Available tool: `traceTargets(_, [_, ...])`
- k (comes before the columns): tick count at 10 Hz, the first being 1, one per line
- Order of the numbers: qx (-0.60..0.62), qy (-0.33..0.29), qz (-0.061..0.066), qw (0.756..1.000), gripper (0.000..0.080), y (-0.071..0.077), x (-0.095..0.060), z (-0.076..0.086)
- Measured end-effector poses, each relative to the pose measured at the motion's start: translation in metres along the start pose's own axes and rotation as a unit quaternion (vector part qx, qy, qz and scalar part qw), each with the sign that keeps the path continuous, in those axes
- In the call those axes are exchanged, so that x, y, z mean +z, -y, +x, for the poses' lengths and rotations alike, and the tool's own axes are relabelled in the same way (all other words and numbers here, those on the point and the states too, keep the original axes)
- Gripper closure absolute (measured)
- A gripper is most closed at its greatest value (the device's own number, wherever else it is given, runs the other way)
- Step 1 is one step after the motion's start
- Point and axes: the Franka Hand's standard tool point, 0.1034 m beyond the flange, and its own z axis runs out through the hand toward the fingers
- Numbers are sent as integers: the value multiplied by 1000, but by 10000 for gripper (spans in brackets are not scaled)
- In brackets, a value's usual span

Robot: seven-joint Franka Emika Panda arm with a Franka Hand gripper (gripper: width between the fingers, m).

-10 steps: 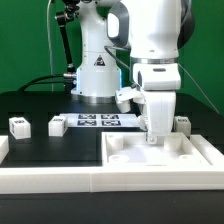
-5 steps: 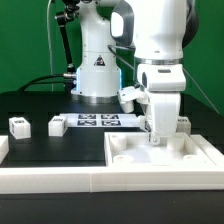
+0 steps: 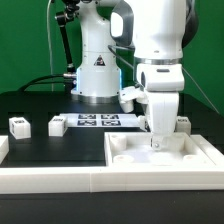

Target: Assemble square table

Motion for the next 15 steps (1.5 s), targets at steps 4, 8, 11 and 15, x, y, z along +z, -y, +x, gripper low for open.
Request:
traceTargets(4, [88, -4, -23, 996, 151, 4, -27, 26])
traceTargets(8, [119, -10, -34, 992, 151, 4, -36, 43])
traceTargets(11, [205, -17, -32, 978, 151, 5, -35, 44])
traceTargets(15, [428, -30, -22, 903, 151, 24, -33, 66])
